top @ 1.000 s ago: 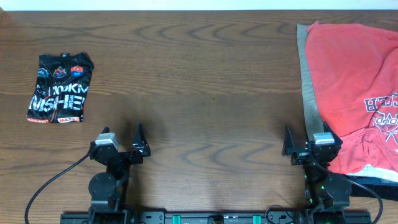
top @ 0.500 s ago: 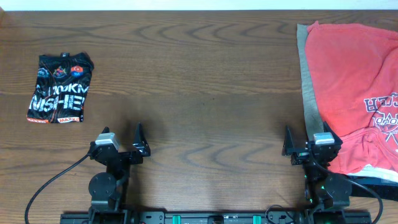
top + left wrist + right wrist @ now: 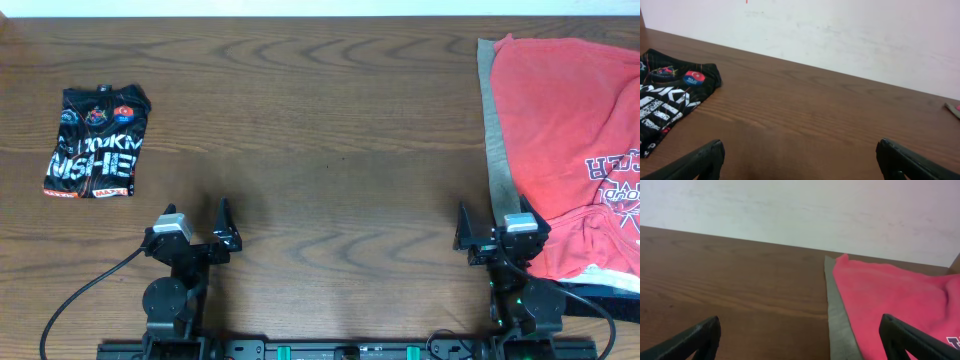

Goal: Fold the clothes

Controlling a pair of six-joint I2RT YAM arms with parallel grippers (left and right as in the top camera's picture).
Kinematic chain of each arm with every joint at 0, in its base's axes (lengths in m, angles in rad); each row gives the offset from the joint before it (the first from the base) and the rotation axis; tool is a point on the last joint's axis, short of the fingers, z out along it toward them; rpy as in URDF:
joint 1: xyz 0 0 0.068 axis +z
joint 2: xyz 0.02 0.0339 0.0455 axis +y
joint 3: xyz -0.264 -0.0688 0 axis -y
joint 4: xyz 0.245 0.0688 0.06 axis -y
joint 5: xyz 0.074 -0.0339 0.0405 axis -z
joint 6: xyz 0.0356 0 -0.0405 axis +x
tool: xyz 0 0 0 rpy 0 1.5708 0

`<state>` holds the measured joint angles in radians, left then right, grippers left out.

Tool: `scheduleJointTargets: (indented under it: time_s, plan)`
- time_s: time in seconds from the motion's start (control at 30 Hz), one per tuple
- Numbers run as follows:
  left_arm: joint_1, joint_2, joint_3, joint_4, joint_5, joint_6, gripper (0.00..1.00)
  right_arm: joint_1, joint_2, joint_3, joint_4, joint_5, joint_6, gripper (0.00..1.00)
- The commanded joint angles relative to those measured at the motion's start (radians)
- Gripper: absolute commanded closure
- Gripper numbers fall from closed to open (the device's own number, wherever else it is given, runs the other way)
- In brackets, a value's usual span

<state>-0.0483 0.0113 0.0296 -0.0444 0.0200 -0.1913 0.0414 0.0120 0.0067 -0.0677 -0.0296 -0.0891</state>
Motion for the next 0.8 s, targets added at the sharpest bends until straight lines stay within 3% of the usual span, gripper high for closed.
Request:
scheduleJointTargets:
  time_s: [0.0,0.77]
  plan:
    - [0.003,-0.007,-0.025,-0.025,-0.002,-0.008,0.02,-0.005,-0.003,-0.001,-0.004,-0.004,-0.013,0.01]
    - [0.003,-0.007,-0.025,-0.025,-0.003,-0.008,0.02,-0.005,-0.003,-0.001,-0.004,-0.004,-0.013,0.01]
